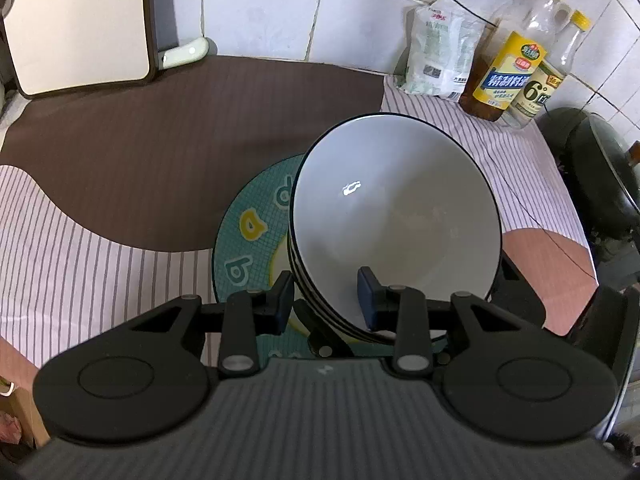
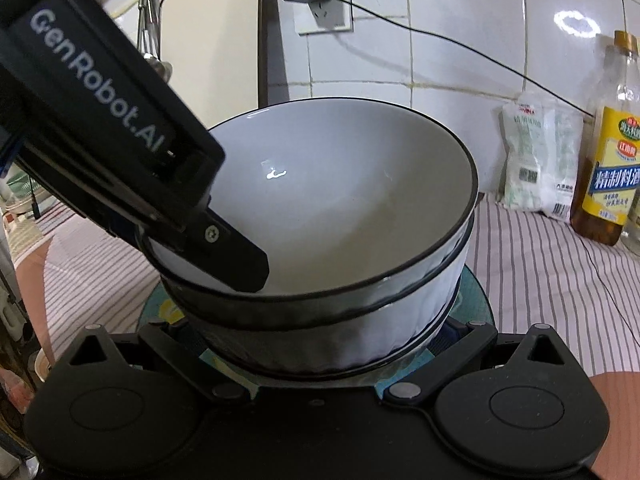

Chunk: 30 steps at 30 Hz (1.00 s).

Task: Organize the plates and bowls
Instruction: 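Lower the bowl stack onto the blue egg plate with both grippers, then open both grippers and withdraw from the bowl stack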

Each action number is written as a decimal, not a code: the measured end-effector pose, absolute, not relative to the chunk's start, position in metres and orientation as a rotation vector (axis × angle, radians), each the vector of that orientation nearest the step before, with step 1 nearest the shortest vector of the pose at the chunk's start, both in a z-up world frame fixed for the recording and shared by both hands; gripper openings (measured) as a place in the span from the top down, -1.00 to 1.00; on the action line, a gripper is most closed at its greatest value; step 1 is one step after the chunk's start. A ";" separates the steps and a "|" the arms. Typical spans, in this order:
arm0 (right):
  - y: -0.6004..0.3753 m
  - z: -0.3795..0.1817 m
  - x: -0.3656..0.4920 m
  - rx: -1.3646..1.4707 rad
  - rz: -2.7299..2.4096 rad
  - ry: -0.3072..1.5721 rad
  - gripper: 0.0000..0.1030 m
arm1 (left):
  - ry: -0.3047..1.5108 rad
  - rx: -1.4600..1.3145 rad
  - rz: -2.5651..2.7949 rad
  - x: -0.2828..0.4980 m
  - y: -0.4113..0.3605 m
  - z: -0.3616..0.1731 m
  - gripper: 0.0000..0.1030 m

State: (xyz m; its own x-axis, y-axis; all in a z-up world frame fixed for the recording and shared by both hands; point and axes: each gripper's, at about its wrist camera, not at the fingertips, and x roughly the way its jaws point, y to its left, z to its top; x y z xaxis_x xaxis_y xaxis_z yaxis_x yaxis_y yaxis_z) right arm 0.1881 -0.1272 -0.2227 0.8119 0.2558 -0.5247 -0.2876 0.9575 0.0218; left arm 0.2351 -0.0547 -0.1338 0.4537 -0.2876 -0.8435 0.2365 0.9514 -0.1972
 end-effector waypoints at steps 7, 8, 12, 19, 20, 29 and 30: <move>-0.125 -0.226 0.187 -0.056 0.285 0.557 -1.00 | 1.032 -0.044 -0.316 0.234 -0.056 -0.137 0.36; -0.126 -0.225 0.188 -0.052 0.285 0.564 -1.00 | 1.027 -0.043 -0.313 0.233 -0.057 -0.137 0.36; -0.127 -0.224 0.194 -0.038 0.273 0.583 -1.00 | 1.023 -0.043 -0.297 0.233 -0.059 -0.137 0.36; -0.125 -0.216 0.198 -0.056 0.234 0.666 -1.00 | 1.033 -0.084 -0.274 0.234 -0.056 -0.132 0.27; -0.124 -0.214 0.192 -0.063 0.218 0.671 -1.00 | 1.033 -0.092 -0.266 0.234 -0.054 -0.128 0.24; -0.146 -0.172 0.134 0.005 0.149 0.648 -1.00 | 0.922 -0.063 -0.245 0.191 -0.035 -0.078 -0.13; -0.148 -0.166 0.127 0.000 0.137 0.641 -1.00 | 0.915 -0.057 -0.245 0.185 -0.033 -0.074 -0.15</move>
